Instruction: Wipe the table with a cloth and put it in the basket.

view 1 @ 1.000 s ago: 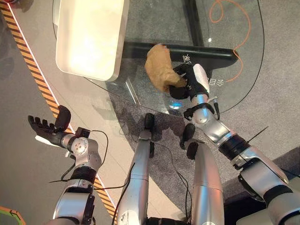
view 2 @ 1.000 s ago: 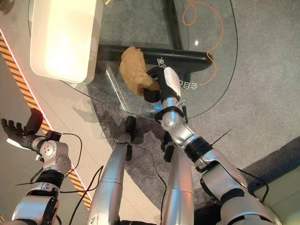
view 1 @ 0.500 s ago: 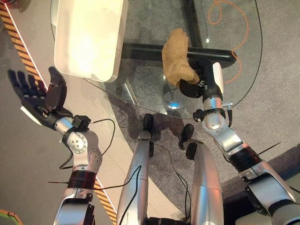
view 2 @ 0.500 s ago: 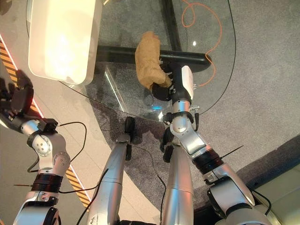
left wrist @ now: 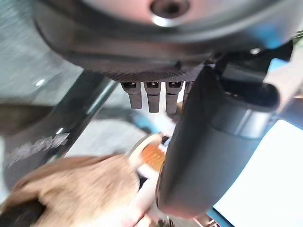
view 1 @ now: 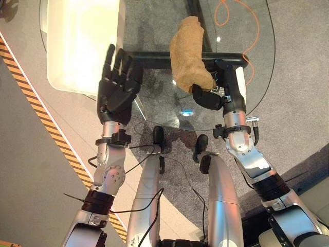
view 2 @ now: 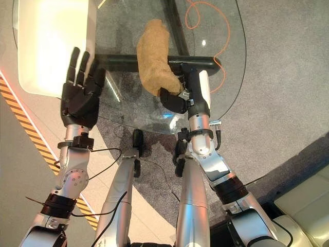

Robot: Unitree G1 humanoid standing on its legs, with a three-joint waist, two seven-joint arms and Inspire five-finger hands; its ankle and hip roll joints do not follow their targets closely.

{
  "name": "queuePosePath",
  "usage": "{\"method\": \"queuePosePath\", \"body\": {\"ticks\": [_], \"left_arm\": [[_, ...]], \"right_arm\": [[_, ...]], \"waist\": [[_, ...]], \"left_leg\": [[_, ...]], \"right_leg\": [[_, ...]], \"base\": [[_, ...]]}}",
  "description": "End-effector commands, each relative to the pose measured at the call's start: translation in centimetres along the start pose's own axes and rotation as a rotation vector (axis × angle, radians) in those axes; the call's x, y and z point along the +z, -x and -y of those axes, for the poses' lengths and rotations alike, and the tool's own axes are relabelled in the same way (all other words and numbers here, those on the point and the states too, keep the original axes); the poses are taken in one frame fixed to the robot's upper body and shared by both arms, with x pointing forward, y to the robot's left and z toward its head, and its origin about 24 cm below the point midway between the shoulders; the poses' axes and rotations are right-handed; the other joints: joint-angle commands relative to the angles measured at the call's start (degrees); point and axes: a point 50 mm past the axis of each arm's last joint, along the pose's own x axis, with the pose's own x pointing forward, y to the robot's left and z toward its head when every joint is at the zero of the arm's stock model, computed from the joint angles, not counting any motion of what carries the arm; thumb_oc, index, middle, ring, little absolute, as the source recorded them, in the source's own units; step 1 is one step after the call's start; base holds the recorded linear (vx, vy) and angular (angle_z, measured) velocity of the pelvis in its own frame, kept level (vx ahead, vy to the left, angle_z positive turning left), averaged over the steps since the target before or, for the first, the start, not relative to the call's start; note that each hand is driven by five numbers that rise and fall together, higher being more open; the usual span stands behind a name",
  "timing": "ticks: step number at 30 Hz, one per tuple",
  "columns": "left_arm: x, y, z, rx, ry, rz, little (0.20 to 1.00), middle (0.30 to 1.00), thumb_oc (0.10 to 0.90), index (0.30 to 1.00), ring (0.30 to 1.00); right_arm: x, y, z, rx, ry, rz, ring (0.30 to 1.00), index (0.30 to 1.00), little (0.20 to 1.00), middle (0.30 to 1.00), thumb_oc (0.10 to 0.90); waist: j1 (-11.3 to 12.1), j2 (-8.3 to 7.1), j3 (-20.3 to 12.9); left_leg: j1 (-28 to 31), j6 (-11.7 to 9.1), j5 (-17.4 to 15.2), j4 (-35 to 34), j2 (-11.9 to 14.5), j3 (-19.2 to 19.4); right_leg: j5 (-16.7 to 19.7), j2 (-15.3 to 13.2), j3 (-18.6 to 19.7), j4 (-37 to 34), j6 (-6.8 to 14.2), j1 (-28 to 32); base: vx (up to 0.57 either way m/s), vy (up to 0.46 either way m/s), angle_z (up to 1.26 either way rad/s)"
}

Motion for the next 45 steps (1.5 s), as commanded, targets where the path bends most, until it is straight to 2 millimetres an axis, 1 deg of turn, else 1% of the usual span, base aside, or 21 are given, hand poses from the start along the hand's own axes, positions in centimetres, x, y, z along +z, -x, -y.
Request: {"method": "queuePosePath", "body": {"ticks": [1, 3, 9, 20, 26, 33, 45], "left_arm": [[2.5, -1.1, 3.9, -0.248, 0.068, 0.104, 0.900, 0.900, 0.800, 0.900, 0.900], [2.1, -1.3, 4.2, -0.267, 0.088, 0.074, 0.900, 0.900, 0.800, 0.900, 0.900], [1.9, -1.9, 5.1, -0.322, 0.156, 0.041, 0.900, 0.900, 0.800, 0.900, 0.900], [1.4, -2.6, 7.0, -0.420, 0.227, 0.007, 0.900, 0.900, 0.800, 0.900, 0.900], [1.9, -2.8, 8.2, -0.525, 0.251, 0.039, 0.900, 0.900, 0.800, 0.900, 0.900], [2.5, -2.9, 9.8, -0.630, 0.226, 0.068, 0.900, 0.900, 0.800, 0.900, 0.900], [3.6, -2.9, 10.4, -0.704, 0.228, 0.119, 0.900, 0.900, 0.800, 0.900, 0.900]], "right_arm": [[10.7, 0.2, 0.9, -0.016, -0.182, 0.560, 0.300, 0.300, 0.200, 0.300, 0.100], [11.2, 0.3, 0.8, -0.006, -0.192, 0.585, 0.300, 0.300, 0.200, 0.300, 0.100], [12.0, 0.4, 0.5, 0.026, -0.208, 0.620, 0.300, 0.300, 0.200, 0.300, 0.100], [12.7, 0.2, -0.5, 0.093, -0.214, 0.633, 0.300, 0.300, 0.200, 0.300, 0.100], [12.3, -0.1, -0.9, 0.120, -0.194, 0.593, 0.300, 0.300, 0.200, 0.300, 0.100], [12.1, -0.2, -1.3, 0.145, -0.177, 0.577, 0.300, 0.300, 0.200, 0.300, 0.100], [11.2, -0.1, -1.7, 0.204, -0.110, 0.534, 0.300, 0.300, 0.200, 0.300, 0.100]], "waist": [[-0.3, -0.27, -1.6], [-0.5, -0.38, -1.6], [-0.9, -0.62, -1.6], [-1.2, -0.99, -1.6], [-1.3, -1.17, -1.6], [-1.6, -1.49, -1.6], [-1.7, -1.55, -1.6]], "left_leg": [[4.3, 4.9, -4.5, -0.2, -1.2, 6.0], [4.4, 4.9, -4.5, -0.3, -1.2, 6.0], [4.6, 4.8, -4.6, -0.2, -1.1, 6.1], [4.7, 4.6, -4.6, -0.4, -1.1, 6.2], [4.8, 4.4, -4.5, -0.7, -0.9, 6.3], [5.1, 4.2, -4.6, -0.7, -1.0, 6.2], [4.8, 4.0, -4.8, -0.5, -1.0, 6.0]], "right_leg": [[3.7, 2.0, 1.6, -4.9, 3.2, 2.6], [3.8, 2.1, 1.7, -5.1, 3.2, 2.7], [3.9, 2.2, 1.8, -5.3, 3.3, 3.0], [3.8, 2.2, 1.9, -5.8, 3.2, 3.1], [3.7, 2.2, 1.9, -5.9, 3.1, 3.2], [3.7, 2.4, 2.1, -6.2, 3.1, 3.5], [3.3, 2.5, 2.3, -5.8, 3.0, 3.1]], "base": [[0.00, -0.015, -0.05], [0.00, -0.013, -0.05], [0.00, 0.000, 0.00], [0.00, 0.000, 0.00], [0.00, 0.000, 0.00], [0.00, 0.000, 0.00], [0.00, 0.000, 0.00]]}}
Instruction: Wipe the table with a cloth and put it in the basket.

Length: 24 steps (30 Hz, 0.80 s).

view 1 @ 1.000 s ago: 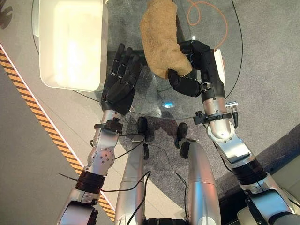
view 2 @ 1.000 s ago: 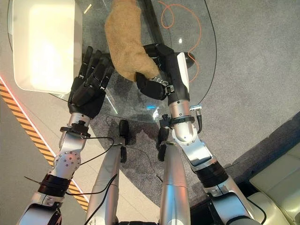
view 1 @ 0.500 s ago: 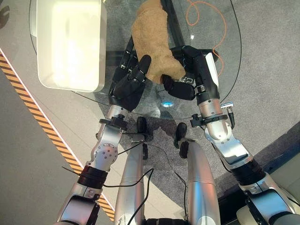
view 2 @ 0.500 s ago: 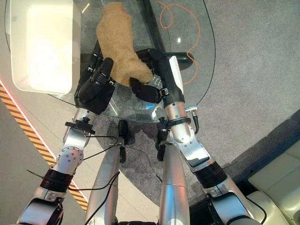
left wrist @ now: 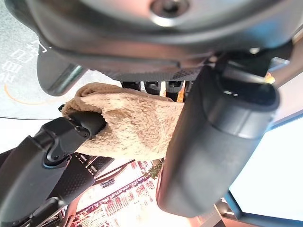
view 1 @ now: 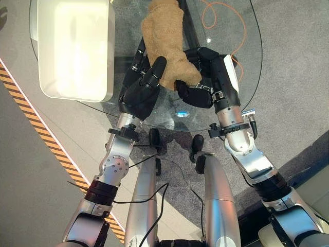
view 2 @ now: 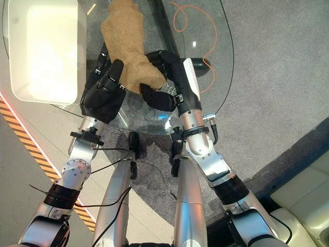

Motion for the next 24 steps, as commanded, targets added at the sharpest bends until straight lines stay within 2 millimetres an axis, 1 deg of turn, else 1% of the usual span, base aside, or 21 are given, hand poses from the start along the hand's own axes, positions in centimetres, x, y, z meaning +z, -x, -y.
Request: {"method": "queuePosePath", "body": {"ticks": [1, 6, 9, 16, 24], "left_arm": [[3.1, -2.4, 7.5, -0.458, -0.005, 0.172, 0.900, 0.900, 0.800, 0.900, 0.900], [3.4, -2.4, 7.8, -0.478, 0.006, 0.187, 0.900, 0.900, 0.800, 0.900, 0.900], [3.4, -2.4, 7.8, -0.469, 0.015, 0.192, 0.900, 0.900, 0.800, 0.900, 0.900], [3.9, -2.3, 6.8, -0.361, 0.036, 0.251, 0.900, 0.900, 0.800, 0.900, 0.900], [4.5, -2.0, 5.9, -0.279, 0.029, 0.302, 0.900, 0.900, 0.800, 0.900, 0.900]], "right_arm": [[7.5, -1.3, -0.4, 0.068, -0.032, 0.370, 0.300, 0.300, 0.200, 0.300, 0.100], [7.4, -1.3, -0.5, 0.092, -0.005, 0.368, 0.300, 0.300, 0.200, 0.300, 0.100], [7.6, -1.0, -0.2, 0.063, 0.006, 0.399, 0.300, 0.300, 0.200, 0.300, 0.100], [8.6, -1.0, 0.7, -0.028, 0.013, 0.477, 0.300, 0.300, 0.200, 0.300, 0.100], [9.6, -0.8, 1.9, -0.115, 0.001, 0.543, 0.300, 0.300, 0.200, 0.300, 0.100]], "waist": [[0.0, -0.15, -1.7], [0.0, -0.20, -1.7], [-0.1, -0.22, -1.7], [-0.1, -0.55, -1.7], [-0.1, -0.72, -1.7]], "left_leg": [[3.4, 3.8, -4.6, 0.3, -1.2, 4.9], [3.4, 3.8, -4.6, 0.2, -1.3, 4.9], [3.4, 3.7, -4.6, 0.1, -1.2, 4.9], [3.2, 3.7, -4.9, 0.4, -1.3, 4.7], [3.3, 3.8, -5.1, 0.8, -1.3, 4.6]], "right_leg": [[2.9, 2.2, 1.2, -4.8, 2.4, 2.2], [2.8, 2.1, 1.1, -4.8, 2.4, 2.2], [2.8, 2.1, 1.1, -4.8, 2.5, 2.2], [2.6, 2.4, 1.1, -4.6, 2.6, 2.2], [2.5, 2.4, 1.0, -4.1, 2.7, 2.2]], "base": [[0.00, 0.000, 0.00], [0.00, 0.000, 0.00], [0.00, 0.000, 0.00], [0.00, 0.000, 0.00], [0.00, 0.000, 0.00]]}}
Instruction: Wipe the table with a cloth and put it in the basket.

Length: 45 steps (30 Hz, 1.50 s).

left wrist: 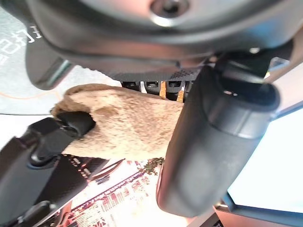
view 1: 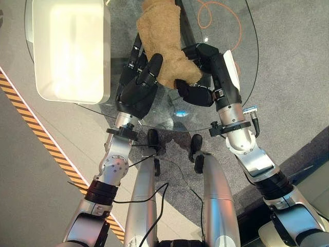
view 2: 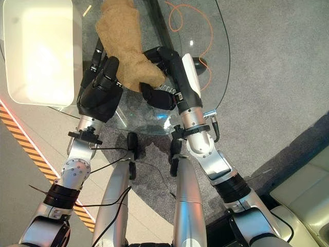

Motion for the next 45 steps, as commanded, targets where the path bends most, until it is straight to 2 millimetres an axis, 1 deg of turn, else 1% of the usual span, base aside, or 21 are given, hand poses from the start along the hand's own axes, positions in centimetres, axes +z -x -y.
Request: {"method": "queuePosePath", "body": {"ticks": [1, 7, 12, 22, 28, 38, 45], "left_arm": [[3.8, -2.2, 5.6, -0.270, 0.038, 0.245, 0.900, 0.900, 0.800, 0.900, 0.900], [4.0, -2.0, 5.3, -0.227, 0.046, 0.271, 0.900, 0.900, 0.800, 0.900, 0.900], [4.1, -1.9, 5.0, -0.218, 0.045, 0.278, 0.900, 0.900, 0.800, 0.900, 0.900], [3.9, -1.9, 5.0, -0.215, 0.032, 0.264, 0.900, 0.900, 0.800, 0.900, 0.900], [3.8, -2.1, 5.0, -0.221, 0.022, 0.242, 0.900, 0.900, 0.800, 0.900, 0.900], [3.5, -2.4, 5.5, -0.239, -0.026, 0.209, 0.900, 0.900, 0.800, 0.900, 0.900], [3.0, -2.8, 5.9, -0.258, -0.055, 0.141, 0.900, 0.900, 0.800, 0.900, 0.900]], "right_arm": [[9.2, -1.0, 2.2, -0.139, -0.081, 0.503, 0.300, 0.300, 0.200, 0.300, 0.100], [9.6, -0.9, 2.8, -0.215, -0.081, 0.533, 0.300, 0.300, 0.200, 0.300, 0.100], [9.6, -0.8, 3.1, -0.241, -0.080, 0.543, 0.300, 0.300, 0.200, 0.300, 0.100], [9.7, -0.8, 2.4, -0.157, -0.058, 0.543, 0.300, 0.300, 0.200, 0.300, 0.100], [9.8, -1.2, 2.1, -0.094, -0.044, 0.533, 0.300, 0.300, 0.200, 0.300, 0.100], [9.8, -1.6, 0.8, 0.022, -0.003, 0.512, 0.300, 0.300, 0.200, 0.300, 0.100], [9.8, -1.7, 0.3, 0.093, 0.018, 0.505, 0.300, 0.300, 0.200, 0.300, 0.100]], "waist": [[0.8, -0.70, -1.7], [0.8, -0.55, -1.7], [0.7, -0.51, -1.7], [0.7, -0.43, -1.7], [0.8, -0.36, -1.7], [1.1, -0.25, -1.7], [1.2, -0.28, -1.7]], "left_leg": [[3.3, 3.7, -5.1, 0.8, -1.3, 4.6], [3.3, 3.7, -5.1, 0.8, -1.3, 4.9], [3.1, 3.7, -5.2, 1.1, -1.3, 4.9], [3.0, 3.7, -5.2, 1.0, -1.3, 5.0], [3.0, 3.7, -5.2, 1.2, -1.4, 5.0], [2.7, 3.6, -5.2, 1.2, -1.4, 5.1], [2.4, 3.5, -5.1, 1.3, -1.5, 5.0]], "right_leg": [[2.5, 2.3, 1.0, -4.1, 2.6, 2.2], [2.3, 2.3, 0.9, -4.1, 2.6, 2.3], [2.3, 2.4, 1.0, -3.8, 2.5, 2.2], [2.2, 2.4, 1.0, -3.9, 2.5, 2.0], [2.2, 2.3, 1.0, -3.7, 2.5, 1.9], [2.0, 2.2, 0.9, -3.6, 2.5, 1.6], [2.0, 2.1, 0.7, -3.6, 2.5, 1.5]], "base": [[0.00, 0.000, 0.00], [0.00, 0.000, 0.00], [0.00, 0.000, 0.00], [0.00, 0.000, 0.00], [0.00, 0.000, 0.00], [0.00, 0.000, 0.00], [0.00, 0.000, 0.00]]}}
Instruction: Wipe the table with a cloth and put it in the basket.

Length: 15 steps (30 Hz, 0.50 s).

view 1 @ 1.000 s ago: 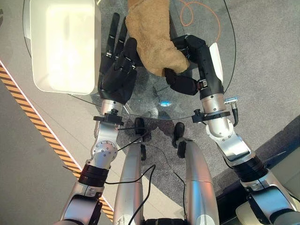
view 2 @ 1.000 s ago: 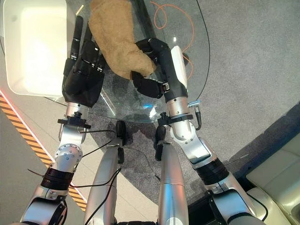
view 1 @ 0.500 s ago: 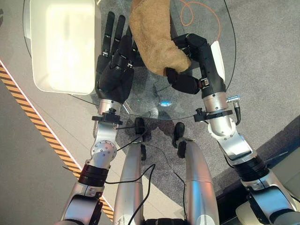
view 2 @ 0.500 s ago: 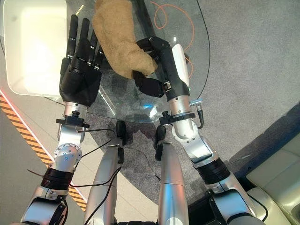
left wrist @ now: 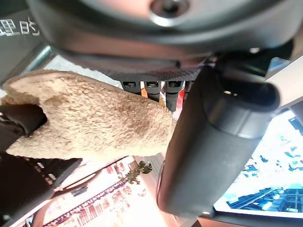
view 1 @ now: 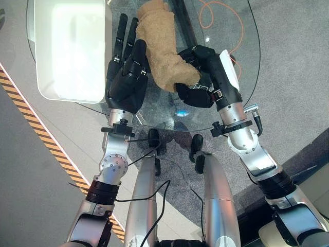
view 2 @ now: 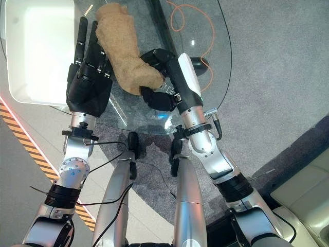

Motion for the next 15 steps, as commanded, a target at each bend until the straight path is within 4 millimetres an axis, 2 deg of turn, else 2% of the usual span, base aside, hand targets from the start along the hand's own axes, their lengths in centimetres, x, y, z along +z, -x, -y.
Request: {"method": "queuePosePath", "body": {"ticks": [1, 15], "left_arm": [[1.6, -2.4, 6.0, -0.311, -0.063, 0.052, 0.900, 0.900, 0.800, 0.900, 0.900], [-0.2, -2.7, 5.8, -0.316, -0.079, -0.125, 0.900, 0.900, 0.800, 0.900, 0.900]], "right_arm": [[9.8, -1.8, 1.0, -0.006, -0.046, 0.494, 0.300, 0.300, 0.200, 0.300, 0.100], [11.0, -2.1, 0.8, 0.035, 0.037, 0.557, 0.300, 0.300, 0.200, 0.300, 0.100]], "waist": [[0.0, -0.32, -1.7], [-0.1, -0.17, -1.7]], "left_leg": [[2.4, 3.6, -5.2, 1.5, -1.5, 4.8], [2.0, 3.7, -5.3, 1.8, -1.5, 4.8]], "right_leg": [[2.1, 2.1, 0.5, -3.7, 2.5, 1.8], [2.4, 2.1, 0.5, -3.9, 2.8, 1.3]], "base": [[0.00, 0.000, 0.00], [0.00, 0.000, 0.00]]}}
